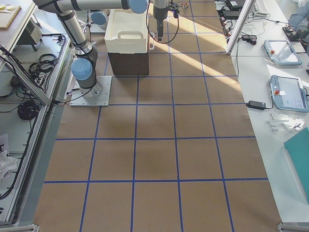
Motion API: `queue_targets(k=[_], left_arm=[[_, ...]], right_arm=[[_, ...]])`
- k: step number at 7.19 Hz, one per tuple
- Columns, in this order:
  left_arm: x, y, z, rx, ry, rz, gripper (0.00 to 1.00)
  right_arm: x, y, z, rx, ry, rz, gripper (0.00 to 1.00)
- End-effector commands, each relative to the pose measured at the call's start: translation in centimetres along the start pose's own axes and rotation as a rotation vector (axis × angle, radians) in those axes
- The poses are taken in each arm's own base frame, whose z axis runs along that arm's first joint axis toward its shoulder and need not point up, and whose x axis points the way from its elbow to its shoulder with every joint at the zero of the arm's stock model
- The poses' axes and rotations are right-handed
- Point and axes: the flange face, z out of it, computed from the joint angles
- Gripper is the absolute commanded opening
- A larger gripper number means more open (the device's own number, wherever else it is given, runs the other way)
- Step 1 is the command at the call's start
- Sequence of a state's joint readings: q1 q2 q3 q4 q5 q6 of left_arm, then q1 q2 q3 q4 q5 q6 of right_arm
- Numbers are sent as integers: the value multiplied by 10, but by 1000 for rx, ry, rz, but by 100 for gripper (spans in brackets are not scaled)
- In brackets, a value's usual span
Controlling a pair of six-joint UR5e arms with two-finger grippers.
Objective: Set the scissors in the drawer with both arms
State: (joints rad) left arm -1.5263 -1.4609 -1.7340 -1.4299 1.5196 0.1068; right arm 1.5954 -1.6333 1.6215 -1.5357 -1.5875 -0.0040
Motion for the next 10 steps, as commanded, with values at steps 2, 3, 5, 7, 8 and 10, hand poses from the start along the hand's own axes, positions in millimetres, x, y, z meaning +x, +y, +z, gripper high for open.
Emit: queue_targets(k=[2,3,5,7,8,10], left_arm=[[-3,-4,3,-5,0,14,100],[-17,-10,8,-10,-3,88,100],[-82,-18,8,-10,-15,196,100],[-141,-25,19,-27,-3,330,100],[-158,-29,29,-38,3,424,100],[-199,-46,55,-32,-8,652,100]], right_arm=[[-48,-25,40,-77,-141,-69,100],[-85,-38,51,-9,-150,-183,100],[-129,-52,89,-6,-150,-490,100],[-135,-78,115,-2,-161,-878,100],[-140,-83,126,-4,-214,-1028,100],[-146,-109,153,-127,-284,-1147,99]])
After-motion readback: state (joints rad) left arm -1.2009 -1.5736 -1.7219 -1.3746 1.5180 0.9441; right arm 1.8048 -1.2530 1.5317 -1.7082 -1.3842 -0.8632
